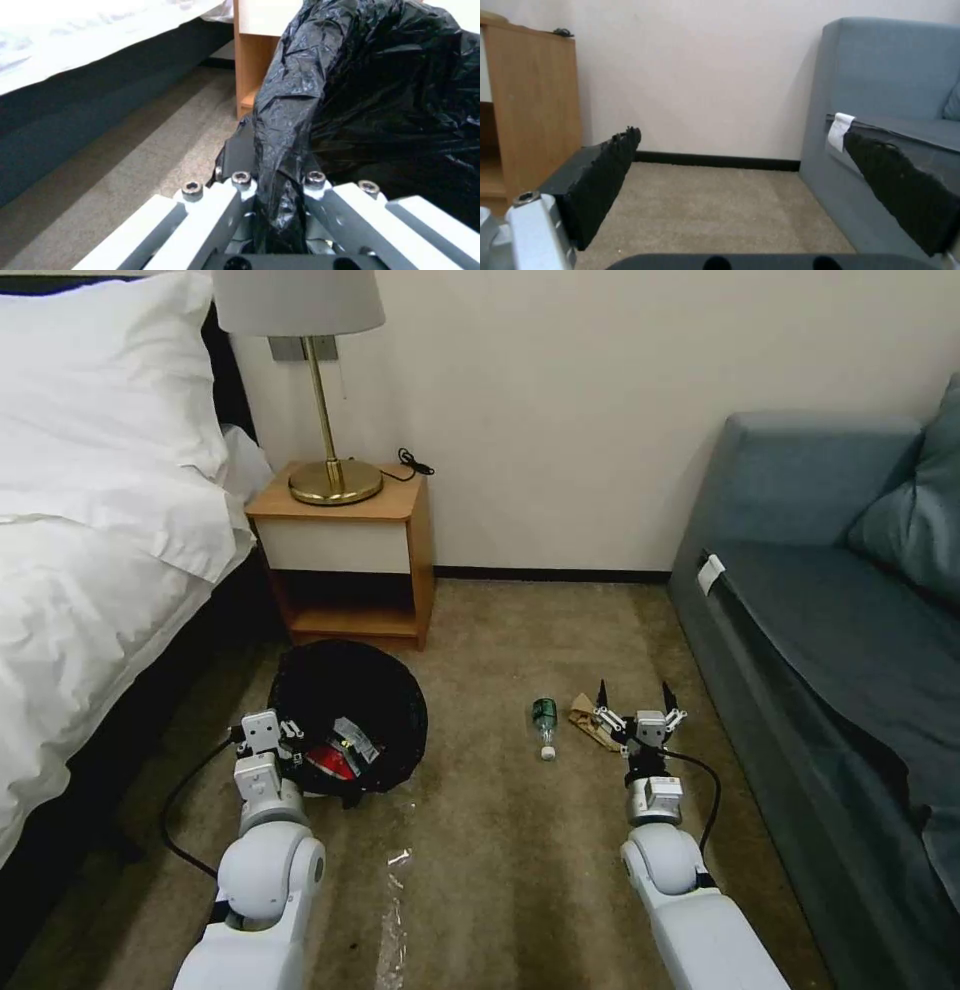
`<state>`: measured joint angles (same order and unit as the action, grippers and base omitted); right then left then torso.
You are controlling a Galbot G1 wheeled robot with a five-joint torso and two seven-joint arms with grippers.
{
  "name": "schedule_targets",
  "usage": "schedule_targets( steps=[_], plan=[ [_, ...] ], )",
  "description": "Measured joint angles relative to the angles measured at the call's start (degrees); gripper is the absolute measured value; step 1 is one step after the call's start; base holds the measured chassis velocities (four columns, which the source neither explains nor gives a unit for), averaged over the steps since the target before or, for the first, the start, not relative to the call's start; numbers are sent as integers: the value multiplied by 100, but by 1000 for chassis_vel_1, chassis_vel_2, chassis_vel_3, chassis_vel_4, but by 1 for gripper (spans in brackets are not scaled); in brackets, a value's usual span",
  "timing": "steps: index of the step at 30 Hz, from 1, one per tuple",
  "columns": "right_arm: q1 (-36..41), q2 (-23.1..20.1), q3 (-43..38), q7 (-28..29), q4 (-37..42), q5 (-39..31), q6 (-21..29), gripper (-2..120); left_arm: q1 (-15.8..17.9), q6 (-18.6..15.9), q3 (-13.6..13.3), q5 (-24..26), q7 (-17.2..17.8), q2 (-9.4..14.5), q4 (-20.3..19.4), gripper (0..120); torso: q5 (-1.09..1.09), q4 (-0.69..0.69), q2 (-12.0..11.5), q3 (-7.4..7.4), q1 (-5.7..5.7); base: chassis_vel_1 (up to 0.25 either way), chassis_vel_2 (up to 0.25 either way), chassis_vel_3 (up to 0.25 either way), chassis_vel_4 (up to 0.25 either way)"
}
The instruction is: Pick up the trash bin, then pick up the garbage on the floor and place it into the trash bin.
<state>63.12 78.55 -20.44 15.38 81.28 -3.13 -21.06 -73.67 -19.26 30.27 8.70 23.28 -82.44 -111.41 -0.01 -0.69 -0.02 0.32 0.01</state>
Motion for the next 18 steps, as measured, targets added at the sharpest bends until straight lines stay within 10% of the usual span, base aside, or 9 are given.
schedule_targets(
  steps=[18],
  plan=[
    [59, -4, -4, 8, -4, 0, -9, 100, 4, 0, -6, -6, -6, -25, -6, 3, 0, 0, 0, 0, 0, -68, 71, 65, -63]
  ],
)
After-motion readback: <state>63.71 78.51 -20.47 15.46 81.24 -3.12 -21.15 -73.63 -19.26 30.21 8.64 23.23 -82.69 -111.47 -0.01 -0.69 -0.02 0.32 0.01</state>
